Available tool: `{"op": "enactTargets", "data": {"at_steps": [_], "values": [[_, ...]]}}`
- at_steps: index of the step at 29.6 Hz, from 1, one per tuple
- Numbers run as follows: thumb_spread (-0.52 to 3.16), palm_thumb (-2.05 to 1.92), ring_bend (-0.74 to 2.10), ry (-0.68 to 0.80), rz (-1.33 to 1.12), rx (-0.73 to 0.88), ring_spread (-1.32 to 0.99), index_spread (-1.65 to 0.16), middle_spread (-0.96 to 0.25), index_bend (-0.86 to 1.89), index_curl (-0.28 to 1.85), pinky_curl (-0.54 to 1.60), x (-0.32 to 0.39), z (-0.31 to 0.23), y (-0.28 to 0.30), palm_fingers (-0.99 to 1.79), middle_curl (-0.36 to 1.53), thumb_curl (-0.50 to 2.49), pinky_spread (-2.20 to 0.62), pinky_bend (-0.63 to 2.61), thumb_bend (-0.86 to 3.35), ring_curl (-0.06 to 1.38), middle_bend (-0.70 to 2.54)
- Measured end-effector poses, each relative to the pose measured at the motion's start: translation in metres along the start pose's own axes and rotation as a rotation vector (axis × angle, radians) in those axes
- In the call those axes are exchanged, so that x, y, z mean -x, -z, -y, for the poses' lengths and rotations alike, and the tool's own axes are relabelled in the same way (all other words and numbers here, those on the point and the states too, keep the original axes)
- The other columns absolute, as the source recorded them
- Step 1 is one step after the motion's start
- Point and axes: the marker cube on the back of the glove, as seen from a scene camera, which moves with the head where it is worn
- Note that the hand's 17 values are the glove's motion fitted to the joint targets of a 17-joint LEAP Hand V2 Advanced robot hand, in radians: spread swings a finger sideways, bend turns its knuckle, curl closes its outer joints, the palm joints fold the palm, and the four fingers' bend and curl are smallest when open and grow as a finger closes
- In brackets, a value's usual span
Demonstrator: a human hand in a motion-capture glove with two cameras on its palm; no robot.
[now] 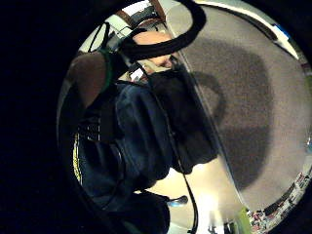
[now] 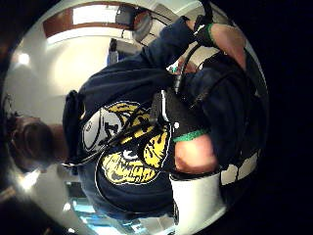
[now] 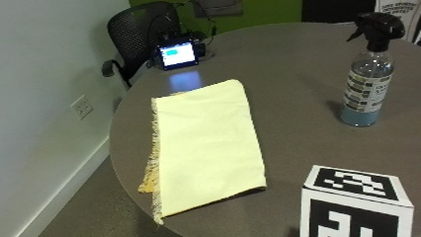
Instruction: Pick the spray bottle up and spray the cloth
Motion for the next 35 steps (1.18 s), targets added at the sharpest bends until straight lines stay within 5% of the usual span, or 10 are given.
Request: {"op": "enactTargets", "data": {"at_steps": [13, 35], "values": [[0.97, 0.48, 0.49, 0.006, 0.034, -0.013, -0.13, -0.34, -0.05, 0.14, 0.19, 0.20, -0.001, -0.001, -0.011, 0.90, 0.24, 0.21, 0.18, 0.24, 0.25, 0.25, 0.36], [1.15, 0.50, 0.42, -0.014, -0.023, -0.047, -0.13, -0.38, -0.04, 0.03, 0.18, 0.33, -0.004, -0.005, 0.001, 0.75, 0.32, 0.32, 0.19, 0.37, 0.11, 0.31, 0.26]]}}
